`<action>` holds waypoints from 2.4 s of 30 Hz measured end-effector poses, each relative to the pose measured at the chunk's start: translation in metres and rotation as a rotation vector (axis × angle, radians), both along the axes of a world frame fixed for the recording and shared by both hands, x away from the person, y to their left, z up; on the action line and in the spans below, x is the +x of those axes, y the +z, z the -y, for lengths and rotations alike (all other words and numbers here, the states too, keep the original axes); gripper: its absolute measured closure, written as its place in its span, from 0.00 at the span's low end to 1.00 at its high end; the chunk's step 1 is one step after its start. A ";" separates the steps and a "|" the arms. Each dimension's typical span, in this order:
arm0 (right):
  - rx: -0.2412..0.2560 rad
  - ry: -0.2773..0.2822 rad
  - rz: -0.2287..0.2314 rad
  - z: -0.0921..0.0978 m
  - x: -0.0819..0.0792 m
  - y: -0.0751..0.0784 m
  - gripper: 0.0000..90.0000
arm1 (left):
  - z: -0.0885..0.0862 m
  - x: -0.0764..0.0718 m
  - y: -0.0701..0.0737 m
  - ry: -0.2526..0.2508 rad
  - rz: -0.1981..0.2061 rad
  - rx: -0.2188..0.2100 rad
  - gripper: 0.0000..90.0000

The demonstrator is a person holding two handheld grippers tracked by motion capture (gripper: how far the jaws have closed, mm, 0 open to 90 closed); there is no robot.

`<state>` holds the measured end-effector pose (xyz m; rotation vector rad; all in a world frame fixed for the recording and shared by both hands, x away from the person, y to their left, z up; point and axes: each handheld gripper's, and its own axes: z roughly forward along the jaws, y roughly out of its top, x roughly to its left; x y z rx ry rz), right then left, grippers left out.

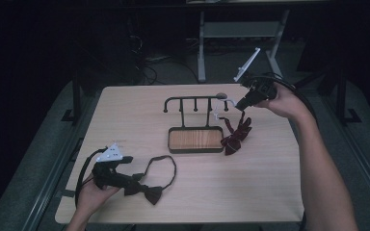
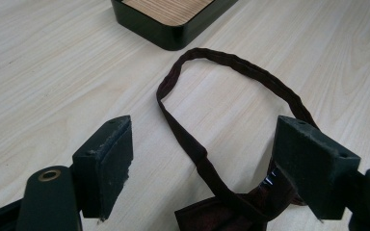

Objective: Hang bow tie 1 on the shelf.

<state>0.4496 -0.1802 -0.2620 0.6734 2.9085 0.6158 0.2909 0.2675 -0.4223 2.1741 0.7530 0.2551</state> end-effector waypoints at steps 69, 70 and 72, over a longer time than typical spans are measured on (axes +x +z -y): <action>0.078 0.089 -0.035 0.024 -0.066 -0.049 0.66 | 0.005 0.001 -0.001 -0.030 -0.009 0.018 0.24; 0.081 0.091 -0.036 0.024 -0.067 -0.050 0.66 | 0.006 0.001 -0.002 -0.028 -0.014 0.016 0.25; 0.089 0.098 -0.037 0.024 -0.071 -0.052 0.65 | 0.007 0.001 -0.002 -0.031 -0.017 0.016 0.25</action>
